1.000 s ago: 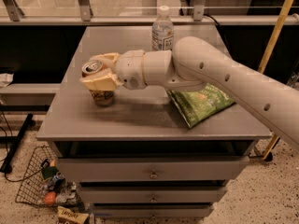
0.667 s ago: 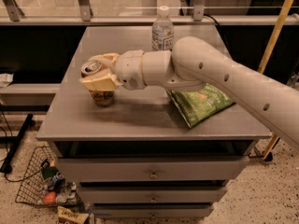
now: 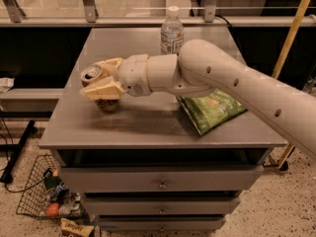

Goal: Place orange can upright

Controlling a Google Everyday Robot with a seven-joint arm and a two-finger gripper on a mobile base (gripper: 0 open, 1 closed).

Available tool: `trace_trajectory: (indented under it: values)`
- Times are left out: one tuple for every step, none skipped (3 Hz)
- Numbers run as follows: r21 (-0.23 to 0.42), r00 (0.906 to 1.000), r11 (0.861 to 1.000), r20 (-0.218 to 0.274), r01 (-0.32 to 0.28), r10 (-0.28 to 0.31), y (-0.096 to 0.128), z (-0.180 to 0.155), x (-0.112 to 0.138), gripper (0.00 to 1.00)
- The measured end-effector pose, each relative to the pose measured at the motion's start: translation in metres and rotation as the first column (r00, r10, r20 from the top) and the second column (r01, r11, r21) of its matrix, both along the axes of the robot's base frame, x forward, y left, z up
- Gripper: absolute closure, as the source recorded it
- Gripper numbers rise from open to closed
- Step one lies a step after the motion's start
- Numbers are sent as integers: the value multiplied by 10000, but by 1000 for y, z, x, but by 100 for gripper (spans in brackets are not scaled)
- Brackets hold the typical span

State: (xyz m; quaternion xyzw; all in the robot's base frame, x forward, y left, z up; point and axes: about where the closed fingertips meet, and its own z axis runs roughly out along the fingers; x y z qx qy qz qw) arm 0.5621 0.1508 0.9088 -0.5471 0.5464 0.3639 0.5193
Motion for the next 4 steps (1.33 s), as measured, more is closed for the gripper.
trace_trajectory:
  values:
    - [-1,10000,10000,4,-42,42,2,0,-1,0]
    - [-17,10000,10000,9,-46,46,2,0,-1,0]
    - [-154,9992,9992,160,382,-379,-28,12,7,0]
    - [-434,9936,9930,311,1096,-1083,-72,32,10,0]
